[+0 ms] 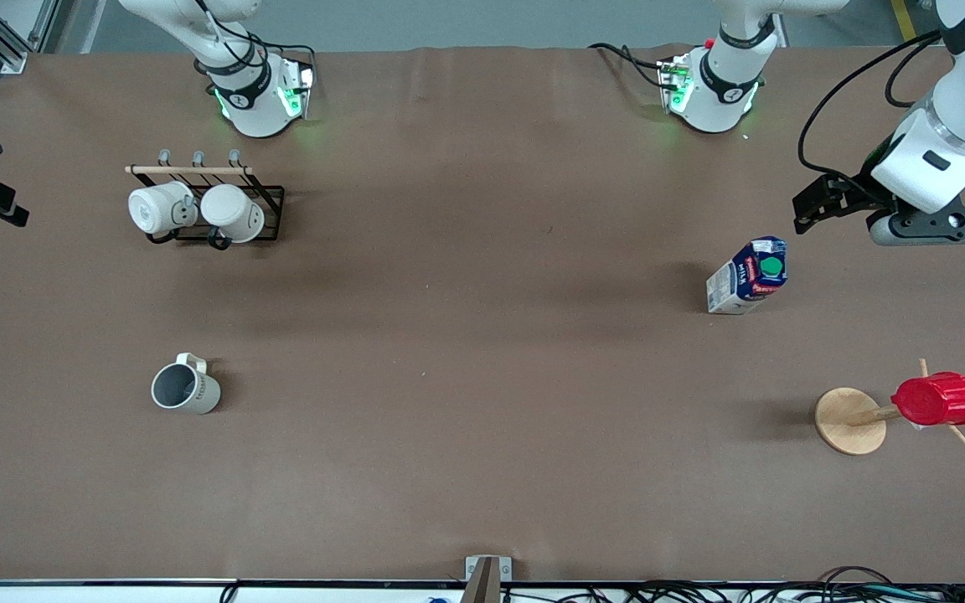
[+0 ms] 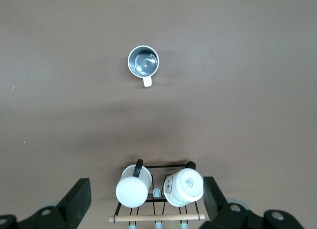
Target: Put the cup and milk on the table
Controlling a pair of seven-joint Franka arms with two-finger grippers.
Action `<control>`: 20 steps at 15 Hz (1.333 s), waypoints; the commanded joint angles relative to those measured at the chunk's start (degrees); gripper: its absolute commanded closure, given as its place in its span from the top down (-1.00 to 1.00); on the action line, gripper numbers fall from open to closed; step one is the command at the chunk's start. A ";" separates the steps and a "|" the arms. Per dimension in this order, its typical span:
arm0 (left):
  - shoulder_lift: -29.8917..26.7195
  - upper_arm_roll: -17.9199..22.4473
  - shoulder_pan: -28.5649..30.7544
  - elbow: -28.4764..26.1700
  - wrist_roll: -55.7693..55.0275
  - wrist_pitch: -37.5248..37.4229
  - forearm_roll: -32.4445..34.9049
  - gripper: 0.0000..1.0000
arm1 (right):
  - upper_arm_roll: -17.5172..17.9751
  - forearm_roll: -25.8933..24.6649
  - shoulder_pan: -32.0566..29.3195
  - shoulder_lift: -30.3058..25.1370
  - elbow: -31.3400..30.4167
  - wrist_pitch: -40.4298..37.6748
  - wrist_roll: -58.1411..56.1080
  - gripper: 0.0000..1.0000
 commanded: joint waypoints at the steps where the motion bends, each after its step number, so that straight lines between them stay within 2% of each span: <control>1: 0.01 -0.29 0.36 0.42 0.82 -0.53 -0.49 0.99 | -0.01 -0.61 0.03 -1.35 -1.56 0.47 -0.43 1.00; 12: 3.26 -0.12 0.36 1.47 1.35 1.49 -0.23 0.99 | -0.01 -0.53 0.12 -0.39 -1.56 2.40 -0.87 1.00; 17: 6.77 -0.03 1.06 0.43 3.37 2.72 -0.23 0.99 | 0.34 -0.61 0.56 10.85 -3.31 12.14 -1.84 1.00; 20: 7.57 0.06 1.24 -4.31 3.37 6.84 -0.14 0.99 | 0.43 -0.61 0.91 16.47 -7.87 24.86 -5.60 1.00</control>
